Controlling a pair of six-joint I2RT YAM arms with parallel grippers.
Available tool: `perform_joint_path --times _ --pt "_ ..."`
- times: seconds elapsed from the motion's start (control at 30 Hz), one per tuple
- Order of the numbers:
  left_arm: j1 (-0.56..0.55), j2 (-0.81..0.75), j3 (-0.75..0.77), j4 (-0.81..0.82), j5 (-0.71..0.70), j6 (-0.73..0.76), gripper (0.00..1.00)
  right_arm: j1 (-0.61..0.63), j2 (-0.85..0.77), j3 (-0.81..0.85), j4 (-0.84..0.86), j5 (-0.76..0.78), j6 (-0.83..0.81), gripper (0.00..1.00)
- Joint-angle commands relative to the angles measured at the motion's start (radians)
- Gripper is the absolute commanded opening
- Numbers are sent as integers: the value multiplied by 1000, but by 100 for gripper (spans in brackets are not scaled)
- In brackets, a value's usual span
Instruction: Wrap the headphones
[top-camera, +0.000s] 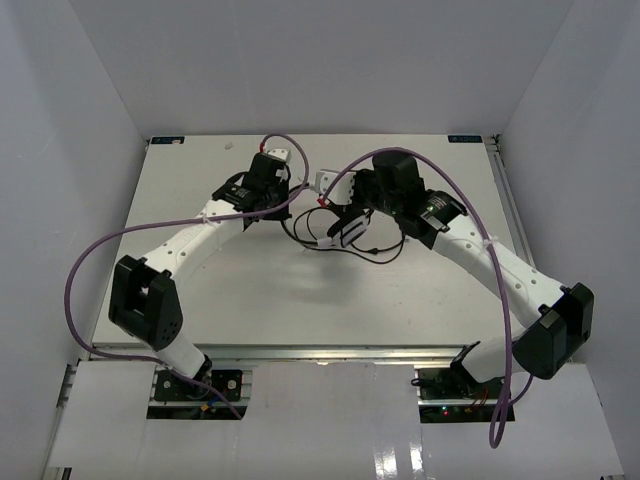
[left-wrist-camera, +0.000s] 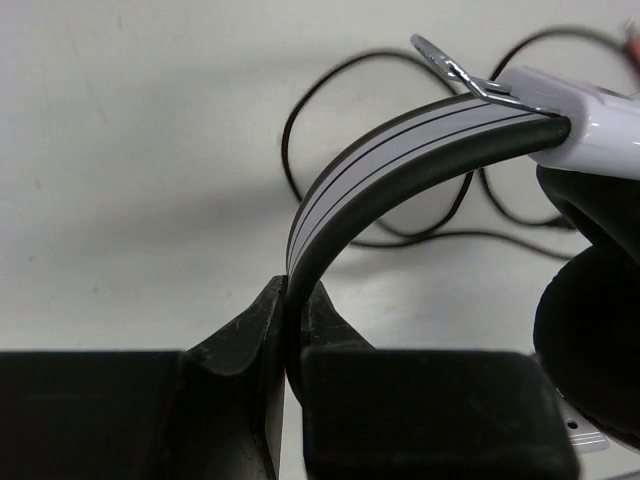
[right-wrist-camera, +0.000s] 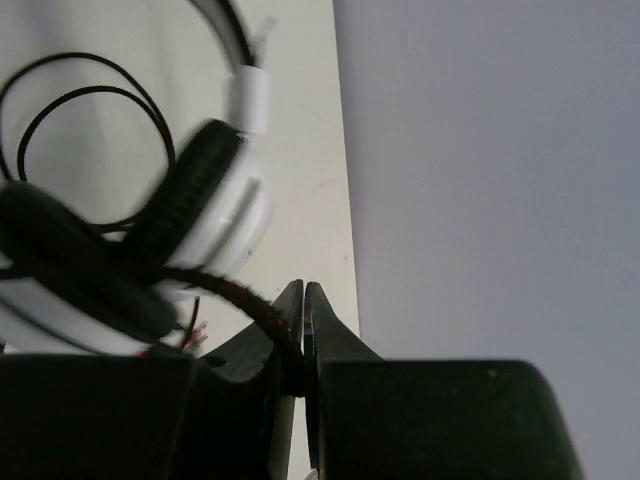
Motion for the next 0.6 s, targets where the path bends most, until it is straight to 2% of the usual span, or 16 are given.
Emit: perform_joint_path --times 0.0,0.17,0.3,0.47,0.57 --pt "-4 -180 -93 35 43 101 0 -41 -17 -40 98 64 18 8" --pt "-7 -247 -155 25 9 184 0 -41 -27 -101 114 69 -20 8" --pt "-10 -282 -173 24 40 228 0 -41 -25 -106 96 17 -21 8" --pt "-16 -277 -191 25 106 229 0 -40 -23 -55 16 -217 33 8" --pt "-22 -261 -200 41 190 215 0 -38 -14 -25 23 -238 84 8"
